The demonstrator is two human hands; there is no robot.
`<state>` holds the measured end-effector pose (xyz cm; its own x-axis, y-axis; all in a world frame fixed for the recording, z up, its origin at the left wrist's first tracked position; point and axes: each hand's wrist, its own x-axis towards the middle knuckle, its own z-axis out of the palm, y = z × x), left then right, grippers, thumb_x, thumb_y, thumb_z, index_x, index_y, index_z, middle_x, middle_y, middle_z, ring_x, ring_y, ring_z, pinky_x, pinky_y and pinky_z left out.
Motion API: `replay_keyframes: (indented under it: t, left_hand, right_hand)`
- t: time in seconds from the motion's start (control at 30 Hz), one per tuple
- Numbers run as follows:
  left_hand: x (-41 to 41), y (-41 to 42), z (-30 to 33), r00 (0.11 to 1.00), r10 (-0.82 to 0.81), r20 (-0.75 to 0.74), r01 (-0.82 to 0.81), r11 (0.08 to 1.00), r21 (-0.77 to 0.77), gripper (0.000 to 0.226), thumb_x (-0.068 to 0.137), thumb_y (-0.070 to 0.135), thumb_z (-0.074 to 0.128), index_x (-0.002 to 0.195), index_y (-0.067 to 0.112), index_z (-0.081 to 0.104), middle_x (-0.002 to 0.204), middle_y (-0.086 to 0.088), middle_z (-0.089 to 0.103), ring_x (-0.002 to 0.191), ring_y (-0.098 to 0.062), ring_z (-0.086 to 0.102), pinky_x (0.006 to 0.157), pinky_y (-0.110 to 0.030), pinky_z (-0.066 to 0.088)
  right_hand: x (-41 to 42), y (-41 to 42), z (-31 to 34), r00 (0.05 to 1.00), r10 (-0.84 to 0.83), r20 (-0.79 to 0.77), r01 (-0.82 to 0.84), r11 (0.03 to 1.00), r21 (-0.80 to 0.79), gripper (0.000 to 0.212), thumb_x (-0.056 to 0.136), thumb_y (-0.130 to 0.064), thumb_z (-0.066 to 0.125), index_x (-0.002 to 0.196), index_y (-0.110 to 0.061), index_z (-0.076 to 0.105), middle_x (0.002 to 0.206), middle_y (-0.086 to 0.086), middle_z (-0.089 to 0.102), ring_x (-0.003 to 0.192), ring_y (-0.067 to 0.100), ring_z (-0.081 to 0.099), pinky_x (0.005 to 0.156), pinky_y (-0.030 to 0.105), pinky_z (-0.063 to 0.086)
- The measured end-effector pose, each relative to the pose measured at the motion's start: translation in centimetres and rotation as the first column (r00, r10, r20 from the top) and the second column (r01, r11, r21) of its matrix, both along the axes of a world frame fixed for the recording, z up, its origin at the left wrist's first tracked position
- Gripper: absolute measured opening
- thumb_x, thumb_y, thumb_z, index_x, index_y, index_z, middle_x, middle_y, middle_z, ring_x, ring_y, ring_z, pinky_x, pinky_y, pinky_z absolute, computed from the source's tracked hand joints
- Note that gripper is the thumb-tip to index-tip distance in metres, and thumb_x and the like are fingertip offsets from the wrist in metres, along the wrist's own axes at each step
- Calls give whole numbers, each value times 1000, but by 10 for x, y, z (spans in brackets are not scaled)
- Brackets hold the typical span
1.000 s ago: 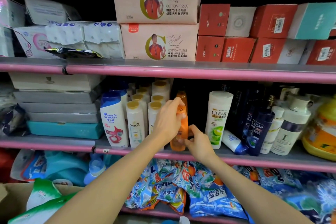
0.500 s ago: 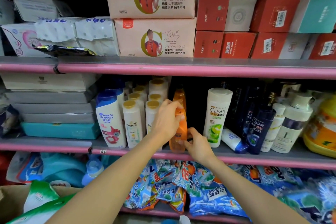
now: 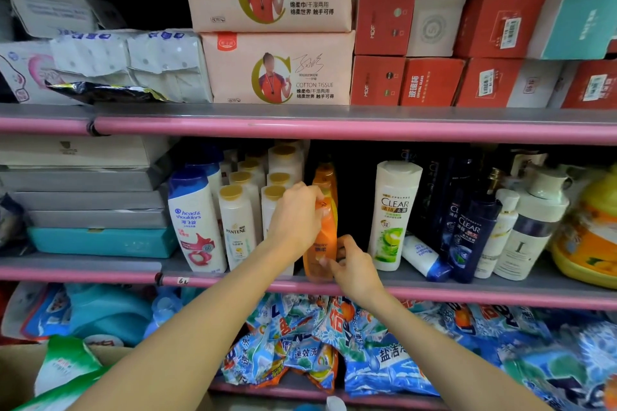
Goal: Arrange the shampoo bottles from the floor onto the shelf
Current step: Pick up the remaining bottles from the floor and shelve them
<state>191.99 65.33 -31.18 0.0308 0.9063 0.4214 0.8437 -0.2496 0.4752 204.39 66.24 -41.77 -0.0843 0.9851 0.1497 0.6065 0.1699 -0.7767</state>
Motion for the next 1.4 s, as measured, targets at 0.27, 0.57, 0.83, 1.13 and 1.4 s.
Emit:
replay_keyframes:
  t: [0.27, 0.57, 0.83, 1.13, 1.4]
  left_hand:
    - [1, -3, -1, 1000, -4, 6, 4, 1000, 22, 29, 90, 17, 62, 119, 13, 62, 117, -5, 54, 105, -20, 56, 79, -21, 41]
    - [36, -16, 3, 995, -95, 31, 88, 980, 176, 17, 92, 22, 56, 106, 21, 66, 108, 1, 58, 103, -18, 53, 92, -36, 42]
    - [62, -9, 19, 980, -199, 2, 198, 973, 118, 17, 92, 22, 55, 106, 20, 64, 102, 1, 57, 98, -16, 58, 87, -37, 47]
    - [67, 32, 42, 940, -257, -227, 252, 966, -48, 63, 89, 22, 60, 146, 27, 33, 152, 0, 32, 137, -23, 34, 109, -38, 36]
    - [57, 66, 52, 923, -196, -331, 146, 974, -171, 50, 88, 17, 60, 136, 26, 49, 137, -5, 53, 124, -27, 50, 103, -38, 42]
  right_hand:
    - [8, -5, 6, 999, 13, 41, -14, 1000, 23, 34, 91, -28, 60, 118, -11, 48, 112, 8, 66, 94, 23, 65, 83, 38, 53]
    - [77, -1, 52, 931, -325, -168, 363, 874, 322, 54, 74, -24, 74, 113, -13, 38, 110, 3, 40, 90, 18, 47, 75, 33, 42]
    - [100, 25, 28, 948, -116, -296, 82, 989, -124, 72, 74, -26, 80, 132, -16, 38, 110, -3, 60, 95, 12, 60, 80, 28, 50]
    - [96, 36, 17, 946, -37, -323, 1, 994, -109, 44, 80, -22, 75, 117, -18, 52, 107, -1, 65, 89, 1, 59, 65, 8, 46]
    - [72, 49, 7, 958, -1, -288, -20, 997, -73, 49, 80, -30, 75, 123, -19, 53, 114, 0, 67, 104, 16, 63, 85, 28, 51]
